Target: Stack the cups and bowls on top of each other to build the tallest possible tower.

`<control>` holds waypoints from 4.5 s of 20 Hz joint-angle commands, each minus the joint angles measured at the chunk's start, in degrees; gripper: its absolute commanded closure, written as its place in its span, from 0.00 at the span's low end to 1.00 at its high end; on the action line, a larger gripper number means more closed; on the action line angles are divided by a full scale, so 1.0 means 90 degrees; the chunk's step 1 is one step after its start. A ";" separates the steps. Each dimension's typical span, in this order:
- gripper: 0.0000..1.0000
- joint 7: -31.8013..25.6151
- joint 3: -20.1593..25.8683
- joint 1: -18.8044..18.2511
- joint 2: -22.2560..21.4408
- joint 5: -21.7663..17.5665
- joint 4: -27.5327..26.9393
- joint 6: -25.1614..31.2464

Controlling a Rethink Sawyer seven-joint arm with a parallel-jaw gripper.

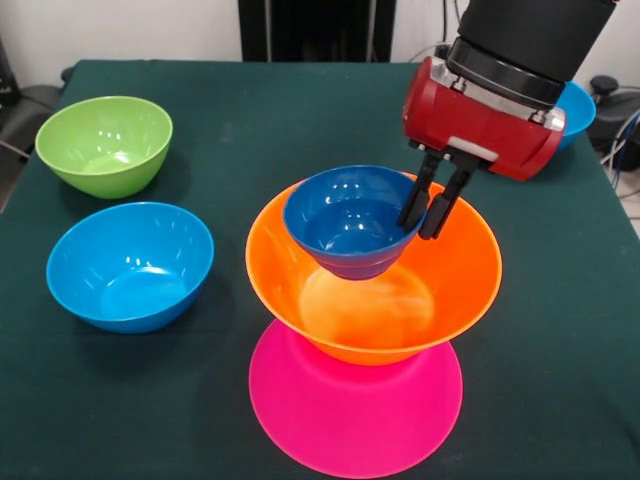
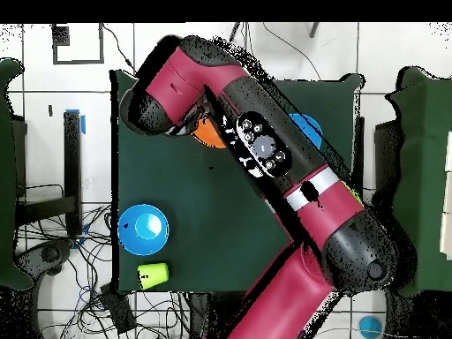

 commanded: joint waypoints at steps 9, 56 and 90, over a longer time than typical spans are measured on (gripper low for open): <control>1.00 0.0254 -0.0702 0.0357 0.0263 -0.0515 -0.0220 0.0348; 0.00 -0.0113 -0.0107 -0.1300 0.0569 0.1338 -0.2197 0.0797; 0.00 0.0616 -0.1597 -0.3734 0.0853 0.0552 -0.3305 -0.0035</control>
